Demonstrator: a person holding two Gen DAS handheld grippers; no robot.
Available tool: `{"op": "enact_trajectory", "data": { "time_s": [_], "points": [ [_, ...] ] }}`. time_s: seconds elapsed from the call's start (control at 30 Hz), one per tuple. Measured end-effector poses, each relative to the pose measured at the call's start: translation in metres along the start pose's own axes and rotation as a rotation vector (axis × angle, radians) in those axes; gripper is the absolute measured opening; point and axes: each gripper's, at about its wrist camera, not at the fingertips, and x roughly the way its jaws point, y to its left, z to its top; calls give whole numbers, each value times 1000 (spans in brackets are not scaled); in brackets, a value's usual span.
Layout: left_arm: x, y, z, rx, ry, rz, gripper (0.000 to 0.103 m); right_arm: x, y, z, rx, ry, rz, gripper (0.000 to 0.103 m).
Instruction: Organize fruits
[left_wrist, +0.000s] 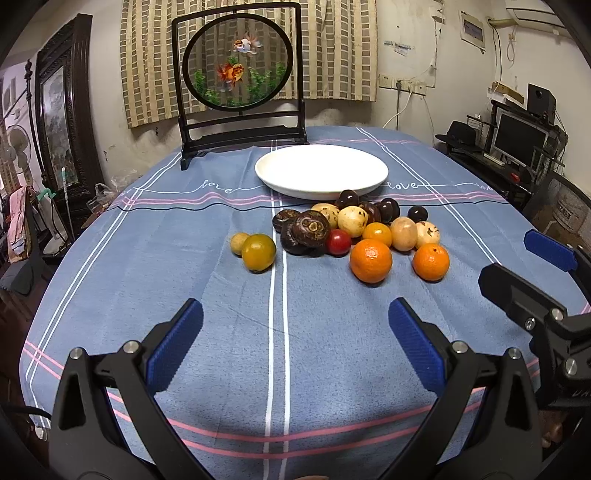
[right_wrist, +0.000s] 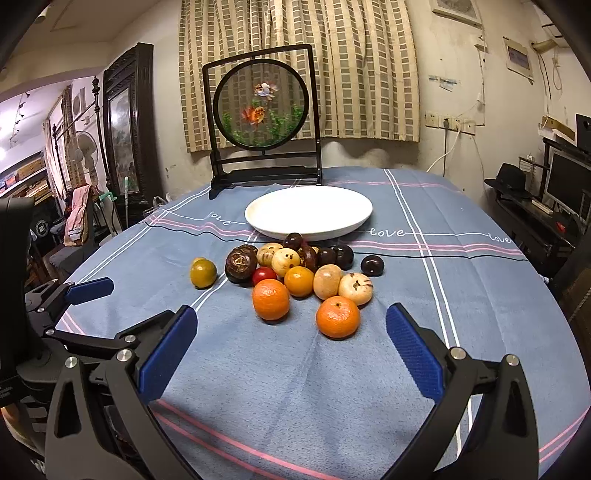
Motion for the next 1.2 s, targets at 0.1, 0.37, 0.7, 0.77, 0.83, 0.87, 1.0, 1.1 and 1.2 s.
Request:
{"op": "enact_trajectory", "data": {
  "time_s": [0.1, 0.37, 0.7, 0.77, 0.83, 0.87, 1.0, 1.1, 1.2],
  "points": [
    [1, -1, 0, 3, 2, -2, 101, 1, -1, -1, 5, 4, 1, 102],
    [6, 0, -1, 4, 15, -4, 101, 5, -3, -3, 12, 17, -6, 102],
    [34, 25, -7, 0, 87, -54, 101, 17, -18, -11, 39, 76, 7, 102],
    [42, 36, -7, -16, 104, -37, 101, 22, -24, -13, 51, 96, 5, 102],
    [54, 51, -2, -51, 142, -45, 101, 29, -30, -14, 58, 126, 23, 102],
    [59, 56, 0, -64, 157, -71, 101, 33, -33, -14, 67, 144, 32, 102],
    [82, 71, 10, -86, 192, -105, 101, 44, -44, -10, 114, 191, 95, 102],
    [105, 80, 21, -100, 224, -100, 101, 56, -49, -4, 123, 241, 111, 102],
    [124, 87, 33, -120, 262, -104, 101, 60, -52, 2, 117, 247, 123, 102]
  ]
}}
